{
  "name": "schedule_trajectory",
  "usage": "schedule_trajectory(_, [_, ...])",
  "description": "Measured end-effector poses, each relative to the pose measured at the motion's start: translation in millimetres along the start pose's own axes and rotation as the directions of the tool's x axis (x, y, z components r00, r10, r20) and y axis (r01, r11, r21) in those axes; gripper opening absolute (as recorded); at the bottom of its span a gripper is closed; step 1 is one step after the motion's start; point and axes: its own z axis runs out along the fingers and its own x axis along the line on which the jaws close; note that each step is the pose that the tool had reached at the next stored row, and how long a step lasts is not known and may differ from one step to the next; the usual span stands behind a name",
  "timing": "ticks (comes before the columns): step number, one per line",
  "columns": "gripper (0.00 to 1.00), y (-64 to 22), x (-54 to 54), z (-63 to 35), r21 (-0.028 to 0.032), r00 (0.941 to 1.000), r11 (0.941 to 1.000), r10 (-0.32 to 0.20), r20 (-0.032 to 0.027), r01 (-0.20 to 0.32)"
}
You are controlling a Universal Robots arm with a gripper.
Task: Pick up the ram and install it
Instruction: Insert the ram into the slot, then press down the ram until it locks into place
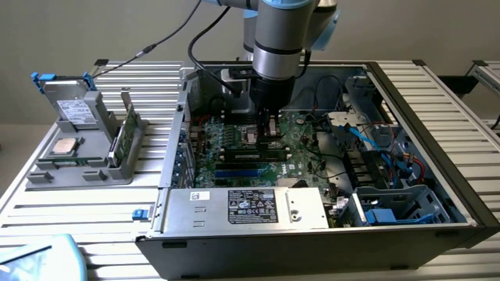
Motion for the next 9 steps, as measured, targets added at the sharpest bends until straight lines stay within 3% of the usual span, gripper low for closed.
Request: schedule_trajectory(9, [0.10,0.0,0.0,0.0,0.0000,1.0000,1.0000,0.000,0.0000,0.000])
